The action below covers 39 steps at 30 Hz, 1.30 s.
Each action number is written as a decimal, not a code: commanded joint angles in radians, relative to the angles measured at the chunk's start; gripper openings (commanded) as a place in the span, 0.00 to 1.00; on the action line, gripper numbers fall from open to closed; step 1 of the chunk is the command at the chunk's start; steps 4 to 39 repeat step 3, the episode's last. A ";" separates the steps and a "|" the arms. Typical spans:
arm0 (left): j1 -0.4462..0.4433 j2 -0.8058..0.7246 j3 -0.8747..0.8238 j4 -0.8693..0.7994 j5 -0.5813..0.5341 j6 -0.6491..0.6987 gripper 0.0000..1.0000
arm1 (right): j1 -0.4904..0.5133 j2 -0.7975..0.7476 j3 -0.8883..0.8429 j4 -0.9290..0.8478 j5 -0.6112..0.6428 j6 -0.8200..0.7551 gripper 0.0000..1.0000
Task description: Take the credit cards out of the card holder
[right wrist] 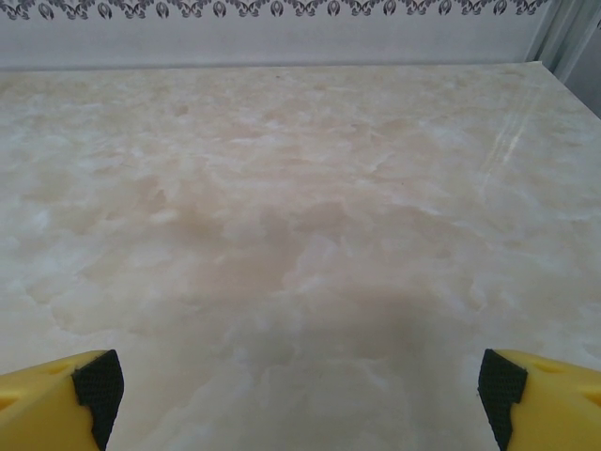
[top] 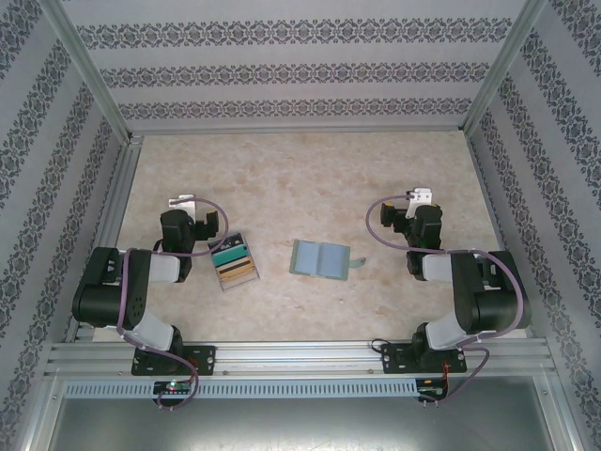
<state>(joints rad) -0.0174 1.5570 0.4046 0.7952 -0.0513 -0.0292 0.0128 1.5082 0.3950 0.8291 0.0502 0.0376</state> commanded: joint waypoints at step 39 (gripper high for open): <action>0.013 0.002 0.005 0.043 0.022 0.016 0.99 | 0.001 -0.004 -0.005 0.045 -0.023 -0.013 0.98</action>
